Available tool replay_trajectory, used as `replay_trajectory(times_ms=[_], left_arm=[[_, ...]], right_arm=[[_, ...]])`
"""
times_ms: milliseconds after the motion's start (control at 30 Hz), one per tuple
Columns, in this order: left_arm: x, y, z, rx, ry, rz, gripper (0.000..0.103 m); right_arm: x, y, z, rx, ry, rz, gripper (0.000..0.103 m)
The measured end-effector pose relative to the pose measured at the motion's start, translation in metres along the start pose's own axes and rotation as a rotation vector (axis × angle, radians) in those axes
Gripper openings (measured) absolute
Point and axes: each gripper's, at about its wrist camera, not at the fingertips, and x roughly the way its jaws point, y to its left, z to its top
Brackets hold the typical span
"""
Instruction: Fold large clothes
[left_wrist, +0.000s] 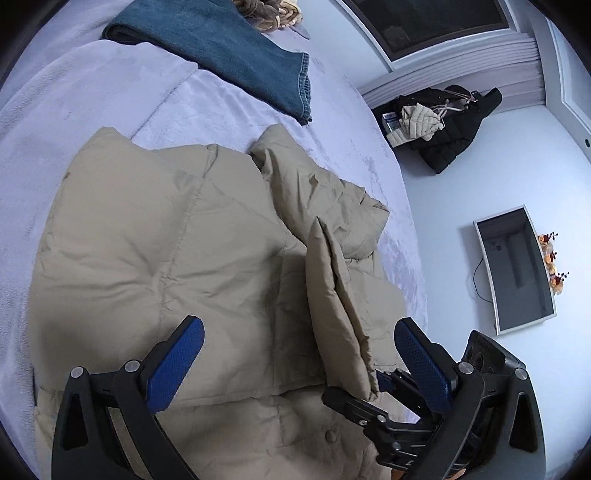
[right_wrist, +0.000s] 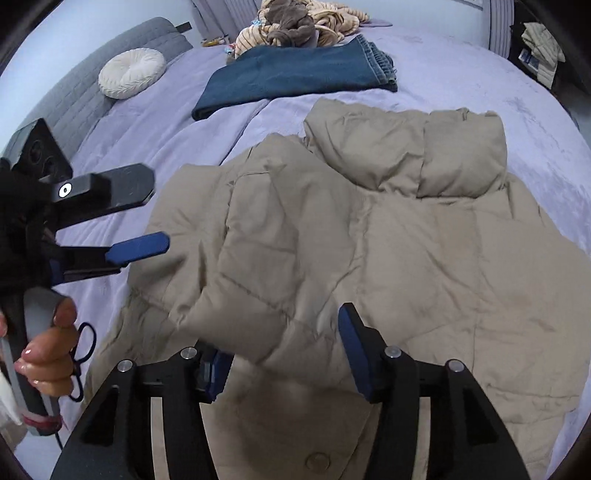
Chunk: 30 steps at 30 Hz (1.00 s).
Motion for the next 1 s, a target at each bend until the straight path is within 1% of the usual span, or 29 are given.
replay_trajectory(times_ms=[67,133,167,267,300,333,367,400,467,533,567,600,633,667,700,733,767,833,933,1000], left_arm=[[0.009,-0.003,-0.001,0.001,0.018,-0.004,0.103],[0.017,-0.007,0.0,0.01,0.029,0.005,0.103],[0.021,-0.008,-0.001,0.016,0.036,0.009,0.103],[0.035,-0.014,0.001,0.037,0.058,0.033,0.103],[0.04,-0.015,0.002,0.044,0.064,0.042,0.103],[0.046,-0.017,0.002,0.051,0.071,0.054,0.103],[0.051,-0.016,0.002,0.057,0.078,0.066,0.103],[0.056,-0.016,0.001,0.059,0.083,0.077,0.103],[0.067,-0.018,0.001,0.062,0.091,0.098,0.103],[0.075,-0.019,-0.002,0.072,0.095,0.116,0.095],[0.078,-0.021,-0.003,0.083,0.098,0.124,0.079],[0.082,-0.023,-0.004,0.095,0.107,0.138,0.056],[0.087,-0.025,-0.005,0.108,0.122,0.158,0.041],[0.089,-0.026,-0.006,0.12,0.13,0.171,0.014],[0.088,-0.03,-0.007,0.131,0.119,0.175,0.014],[0.084,-0.034,-0.008,0.148,0.089,0.185,0.013],[0.079,-0.04,-0.007,0.173,0.058,0.196,0.013],[0.074,-0.045,-0.004,0.193,0.02,0.22,0.013],[0.081,-0.036,0.0,0.174,0.027,0.25,0.013],[0.088,-0.027,-0.006,0.17,0.038,0.278,0.013]], right_arm=[[-0.016,-0.033,-0.018,0.103,0.009,0.033,0.066],[-0.034,-0.079,-0.037,0.227,-0.002,0.029,0.066],[-0.046,-0.102,-0.047,0.292,-0.028,0.015,0.066],[-0.088,-0.176,-0.072,0.476,-0.158,-0.069,0.067],[-0.1,-0.197,-0.078,0.535,-0.204,-0.082,0.07],[-0.112,-0.223,-0.084,0.606,-0.256,-0.094,0.075],[-0.117,-0.241,-0.089,0.66,-0.284,-0.104,0.079],[-0.118,-0.259,-0.092,0.716,-0.3,-0.096,0.08],[-0.107,-0.296,-0.097,0.826,-0.296,0.013,0.08],[-0.092,-0.321,-0.103,0.918,-0.271,0.102,0.08],[-0.079,-0.33,-0.103,0.948,-0.252,0.18,0.079],[-0.066,-0.332,-0.102,0.972,-0.232,0.237,0.08],[-0.054,-0.334,-0.101,0.992,-0.205,0.289,0.078],[-0.048,-0.332,-0.1,0.992,-0.19,0.32,0.059],[-0.043,-0.327,-0.093,0.971,-0.18,0.34,0.038],[-0.042,-0.322,-0.085,0.943,-0.178,0.346,0.019],[-0.048,-0.317,-0.077,0.899,-0.19,0.326,0.015],[-0.057,-0.31,-0.06,0.796,-0.193,0.27,0.011],[-0.053,-0.312,-0.049,0.722,-0.162,0.196,0.01],[-0.045,-0.316,-0.049,0.684,-0.139,0.138,0.01]])
